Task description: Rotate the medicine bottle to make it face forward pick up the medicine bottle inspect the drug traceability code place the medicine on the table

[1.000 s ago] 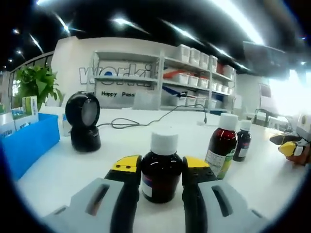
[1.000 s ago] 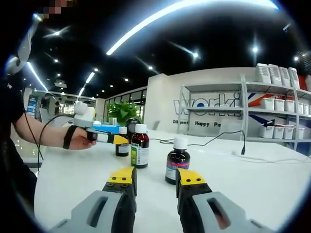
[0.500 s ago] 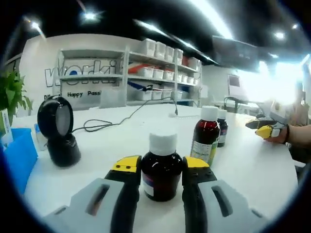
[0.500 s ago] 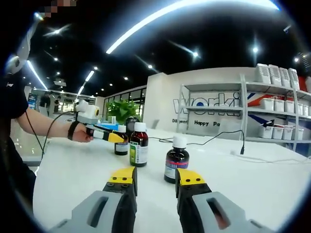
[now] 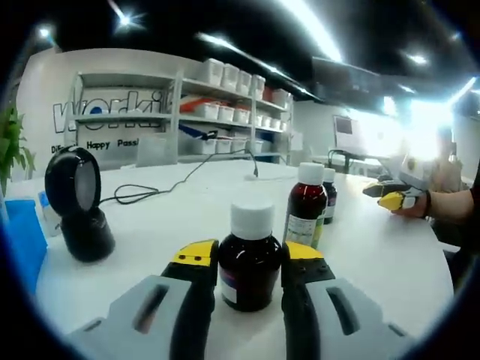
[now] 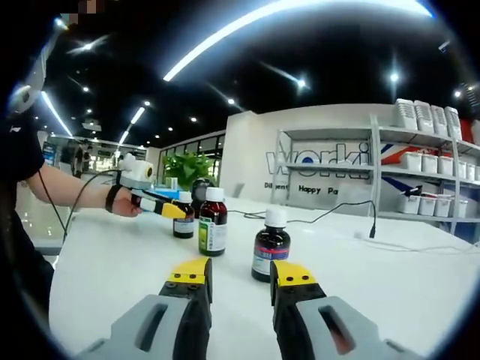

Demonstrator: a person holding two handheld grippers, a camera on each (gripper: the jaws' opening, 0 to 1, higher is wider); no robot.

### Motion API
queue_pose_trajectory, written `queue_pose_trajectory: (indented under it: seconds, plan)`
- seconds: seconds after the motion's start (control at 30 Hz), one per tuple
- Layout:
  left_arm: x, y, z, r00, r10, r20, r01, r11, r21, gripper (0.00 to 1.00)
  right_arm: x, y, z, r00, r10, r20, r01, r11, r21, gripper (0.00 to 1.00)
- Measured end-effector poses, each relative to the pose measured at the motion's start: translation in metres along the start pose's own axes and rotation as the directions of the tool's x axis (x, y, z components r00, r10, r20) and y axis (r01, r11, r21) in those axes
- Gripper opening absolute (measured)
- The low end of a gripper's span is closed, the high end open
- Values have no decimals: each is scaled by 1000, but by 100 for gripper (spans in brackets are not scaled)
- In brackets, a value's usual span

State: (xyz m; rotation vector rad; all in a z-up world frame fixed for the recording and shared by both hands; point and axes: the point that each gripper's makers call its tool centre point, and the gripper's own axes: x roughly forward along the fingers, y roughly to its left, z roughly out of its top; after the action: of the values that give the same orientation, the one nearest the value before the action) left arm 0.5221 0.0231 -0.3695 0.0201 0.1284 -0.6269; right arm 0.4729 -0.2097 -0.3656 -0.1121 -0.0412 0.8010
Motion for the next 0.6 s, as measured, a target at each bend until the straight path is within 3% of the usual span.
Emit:
queue_pose_trajectory:
  seconds: [0.1,0.3,0.47,0.6]
  plan:
    - [-2,-2,0,1000,17,5,-17,1000,-9,26,0,0,0,1000,-1,-1,1,1000,0,26]
    - [-15,8,5,988,148,36,-147,988,-42,33,0,-1,-1,1000,-3,-3,3,1000,0,26]
    - [-15,9,6,981,192,27,-191,981,-45,37,0,0,-1,1000,0,-4,0,1000,-2,26]
    - [-16,16,10,951,309,25,-306,949,-78,38,0,0,-1,1000,-1,-4,1,1000,-4,26]
